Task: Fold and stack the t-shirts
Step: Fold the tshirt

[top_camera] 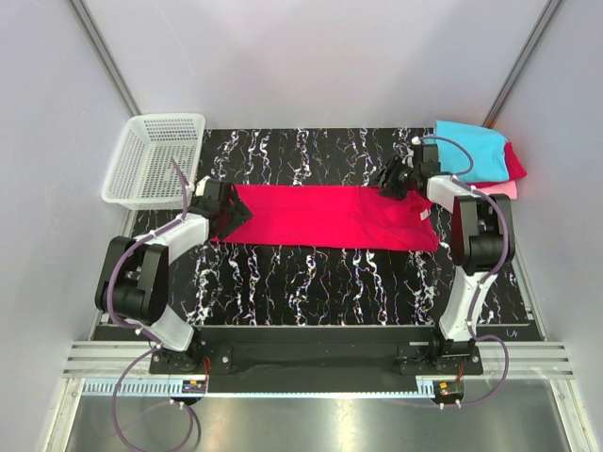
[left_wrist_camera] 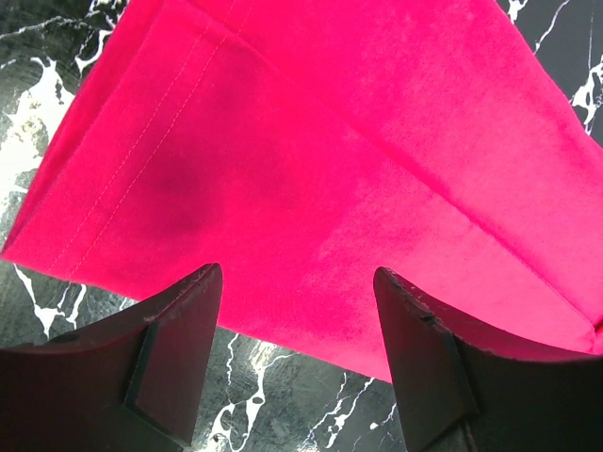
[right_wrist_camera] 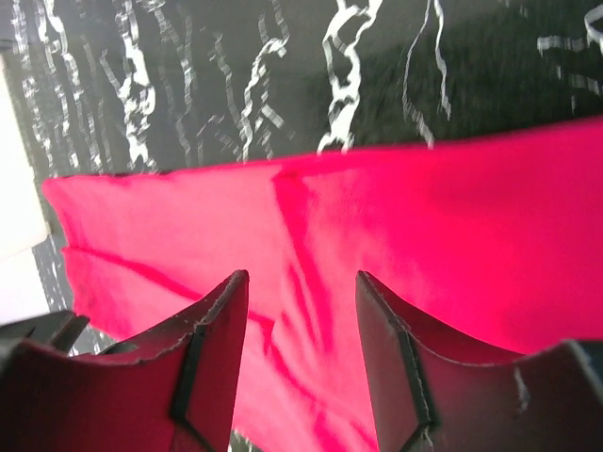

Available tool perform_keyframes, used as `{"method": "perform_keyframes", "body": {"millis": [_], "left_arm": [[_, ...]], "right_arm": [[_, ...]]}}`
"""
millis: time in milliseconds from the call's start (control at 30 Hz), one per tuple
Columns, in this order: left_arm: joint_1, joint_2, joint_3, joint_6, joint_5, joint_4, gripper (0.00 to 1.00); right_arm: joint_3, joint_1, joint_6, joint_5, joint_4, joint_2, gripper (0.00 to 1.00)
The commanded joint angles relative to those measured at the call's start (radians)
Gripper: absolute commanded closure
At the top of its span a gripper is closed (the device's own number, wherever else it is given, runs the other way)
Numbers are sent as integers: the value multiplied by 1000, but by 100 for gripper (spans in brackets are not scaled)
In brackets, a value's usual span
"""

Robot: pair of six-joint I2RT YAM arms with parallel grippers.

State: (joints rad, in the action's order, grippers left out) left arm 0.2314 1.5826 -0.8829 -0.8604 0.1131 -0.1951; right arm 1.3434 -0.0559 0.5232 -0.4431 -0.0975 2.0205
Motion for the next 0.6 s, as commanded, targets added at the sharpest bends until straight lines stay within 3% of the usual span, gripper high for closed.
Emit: {"method": "perform_keyframes", "body": {"millis": [0,267,400,567], "left_arm": [[2,-12,-65,56,14,25,30],[3,232,-367,155,12,-183,31],[6,353,-575,188,74,-300,31],[8,438,-683,212,118,-398,31]], "right_arm": [[-50,5,-20,7,18,-182,44],[-234,-7,-57,84,-143,-347,44],[-271,-24,-78,153,-215,-336,44],[-308,-35,-68,225,-235,-313,45]]}}
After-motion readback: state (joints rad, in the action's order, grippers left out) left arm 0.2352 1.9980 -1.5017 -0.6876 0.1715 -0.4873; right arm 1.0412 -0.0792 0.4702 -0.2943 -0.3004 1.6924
